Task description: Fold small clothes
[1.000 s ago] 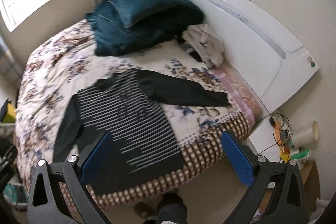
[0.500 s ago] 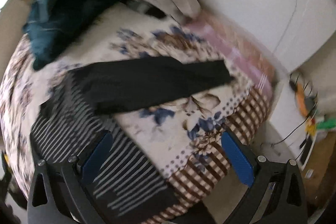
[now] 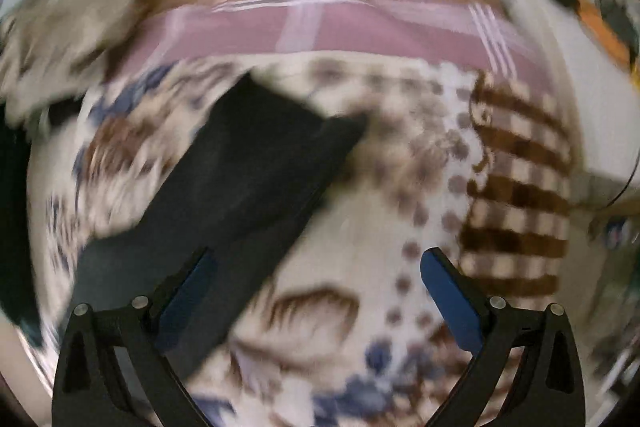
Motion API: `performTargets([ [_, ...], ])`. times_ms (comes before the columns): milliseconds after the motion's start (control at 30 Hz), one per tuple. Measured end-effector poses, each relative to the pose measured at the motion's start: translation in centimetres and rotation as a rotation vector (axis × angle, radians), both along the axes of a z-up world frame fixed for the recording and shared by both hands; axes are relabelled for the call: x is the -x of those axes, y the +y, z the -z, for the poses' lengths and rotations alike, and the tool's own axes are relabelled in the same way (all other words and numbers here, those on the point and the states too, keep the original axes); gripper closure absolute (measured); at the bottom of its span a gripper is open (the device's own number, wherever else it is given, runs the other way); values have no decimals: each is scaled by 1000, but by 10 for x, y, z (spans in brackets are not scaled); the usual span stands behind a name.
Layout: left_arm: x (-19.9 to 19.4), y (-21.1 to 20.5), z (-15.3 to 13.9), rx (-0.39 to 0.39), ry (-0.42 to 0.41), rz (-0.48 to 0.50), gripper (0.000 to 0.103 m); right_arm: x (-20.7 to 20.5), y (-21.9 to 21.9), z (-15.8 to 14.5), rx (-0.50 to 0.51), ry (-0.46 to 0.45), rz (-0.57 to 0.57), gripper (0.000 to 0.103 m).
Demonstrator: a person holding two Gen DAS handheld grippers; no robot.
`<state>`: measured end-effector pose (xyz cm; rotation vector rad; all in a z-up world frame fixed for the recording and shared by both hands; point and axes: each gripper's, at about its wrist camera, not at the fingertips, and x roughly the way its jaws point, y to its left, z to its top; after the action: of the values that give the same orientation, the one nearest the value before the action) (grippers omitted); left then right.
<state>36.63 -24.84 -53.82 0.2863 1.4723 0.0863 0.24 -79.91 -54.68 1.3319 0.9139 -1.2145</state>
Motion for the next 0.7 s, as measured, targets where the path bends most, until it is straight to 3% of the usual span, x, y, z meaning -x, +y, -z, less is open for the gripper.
performTargets([
  [133, -6, -6, 14, -10, 15, -8, 0, 12, -14, 15, 28, -113, 135, 4],
  [200, -7, -6, 14, -8, 10, -15, 0, 8, -18, 15, 78, -139, 152, 17],
  [267, -10, -7, 14, -11, 4, -19, 0, -5, -23, 13, 104, -122, 107, 60],
  [367, -13, -7, 13, -12, -4, -19, 0, -30, -28, 8, 136, -102, 0, 89],
  [400, -14, -8, 14, -10, -6, -18, 0, -36, -29, 5, 149, -95, -17, 94],
  [567, -20, -4, 7, 8, -30, -18, 0, -67, -20, -45, 231, -116, -93, 98],
  [700, -20, 16, -5, -3, -78, -19, 0, -118, 17, -103, 307, -193, -261, 98],
])
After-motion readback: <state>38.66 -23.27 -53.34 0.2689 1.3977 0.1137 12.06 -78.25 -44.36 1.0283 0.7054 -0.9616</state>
